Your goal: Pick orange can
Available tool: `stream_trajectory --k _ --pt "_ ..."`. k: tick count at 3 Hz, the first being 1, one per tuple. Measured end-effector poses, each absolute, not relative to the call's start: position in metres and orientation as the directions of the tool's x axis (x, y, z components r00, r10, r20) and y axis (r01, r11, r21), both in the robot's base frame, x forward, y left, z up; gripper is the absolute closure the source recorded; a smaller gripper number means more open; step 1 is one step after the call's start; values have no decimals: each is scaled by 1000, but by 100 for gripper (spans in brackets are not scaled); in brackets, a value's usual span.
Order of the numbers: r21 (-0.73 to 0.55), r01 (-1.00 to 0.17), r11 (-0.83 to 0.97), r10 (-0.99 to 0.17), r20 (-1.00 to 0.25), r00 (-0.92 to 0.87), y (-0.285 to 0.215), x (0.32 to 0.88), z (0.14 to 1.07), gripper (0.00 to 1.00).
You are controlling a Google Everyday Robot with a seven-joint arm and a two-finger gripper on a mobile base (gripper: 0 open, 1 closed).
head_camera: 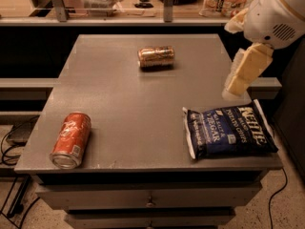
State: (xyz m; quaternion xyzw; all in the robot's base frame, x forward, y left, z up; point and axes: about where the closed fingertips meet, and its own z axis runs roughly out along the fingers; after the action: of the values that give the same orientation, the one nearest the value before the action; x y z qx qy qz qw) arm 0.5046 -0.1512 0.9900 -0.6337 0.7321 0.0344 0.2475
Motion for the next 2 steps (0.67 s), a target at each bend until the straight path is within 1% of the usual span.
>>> stream_trajectory --k 1,2 --pt "-263 -945 194 -911 -406 -74 -151 505 990 0" --pt "-259 -951 171 -903 -427 -46 -140 509 988 0"
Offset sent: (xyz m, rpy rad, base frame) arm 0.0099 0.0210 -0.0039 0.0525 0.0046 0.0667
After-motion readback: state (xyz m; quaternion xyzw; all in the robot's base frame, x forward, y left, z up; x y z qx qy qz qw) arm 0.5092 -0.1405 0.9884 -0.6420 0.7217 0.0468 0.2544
